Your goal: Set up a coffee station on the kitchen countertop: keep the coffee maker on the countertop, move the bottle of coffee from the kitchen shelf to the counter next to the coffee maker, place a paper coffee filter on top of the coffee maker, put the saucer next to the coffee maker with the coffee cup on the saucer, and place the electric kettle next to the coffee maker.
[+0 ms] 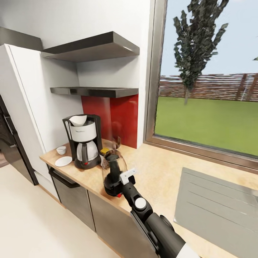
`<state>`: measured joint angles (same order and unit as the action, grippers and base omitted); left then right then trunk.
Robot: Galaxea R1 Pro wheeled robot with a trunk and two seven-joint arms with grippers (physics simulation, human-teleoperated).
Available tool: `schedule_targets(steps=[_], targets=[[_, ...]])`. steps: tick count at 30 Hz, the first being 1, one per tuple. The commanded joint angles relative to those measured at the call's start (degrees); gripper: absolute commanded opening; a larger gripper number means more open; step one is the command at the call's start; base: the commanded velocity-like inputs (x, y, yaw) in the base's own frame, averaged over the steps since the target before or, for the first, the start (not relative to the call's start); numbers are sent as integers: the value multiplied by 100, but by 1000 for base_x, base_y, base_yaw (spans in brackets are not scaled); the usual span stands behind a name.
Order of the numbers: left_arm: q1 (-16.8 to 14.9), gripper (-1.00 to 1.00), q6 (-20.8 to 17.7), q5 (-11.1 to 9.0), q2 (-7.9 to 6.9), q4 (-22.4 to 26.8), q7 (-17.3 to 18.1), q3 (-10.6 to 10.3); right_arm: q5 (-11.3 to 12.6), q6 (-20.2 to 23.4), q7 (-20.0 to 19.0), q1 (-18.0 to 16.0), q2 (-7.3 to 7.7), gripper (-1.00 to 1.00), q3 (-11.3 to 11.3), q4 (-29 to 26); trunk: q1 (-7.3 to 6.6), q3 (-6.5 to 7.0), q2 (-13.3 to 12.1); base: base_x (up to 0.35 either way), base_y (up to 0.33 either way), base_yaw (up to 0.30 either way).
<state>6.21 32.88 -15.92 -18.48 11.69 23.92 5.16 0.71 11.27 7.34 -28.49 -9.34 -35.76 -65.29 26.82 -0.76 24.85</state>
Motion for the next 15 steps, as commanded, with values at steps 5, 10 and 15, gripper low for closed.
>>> schedule_targets(steps=[5,10,15], targets=[[4,100,-19,-16,2,9,60,47,-1,33,39,-7,-2,-100,-18,-9,6,-7,7,186,167,0],[4,100,-19,-15,2,9,60,45,2,33,39,-7,1,-100,-18,-8,6,-7,7,46,42,0],[4,100,-19,-16,2,9,60,47,0,33,39,-7,-2,-100,-21,-3,6,-7,7,3,4,0]])
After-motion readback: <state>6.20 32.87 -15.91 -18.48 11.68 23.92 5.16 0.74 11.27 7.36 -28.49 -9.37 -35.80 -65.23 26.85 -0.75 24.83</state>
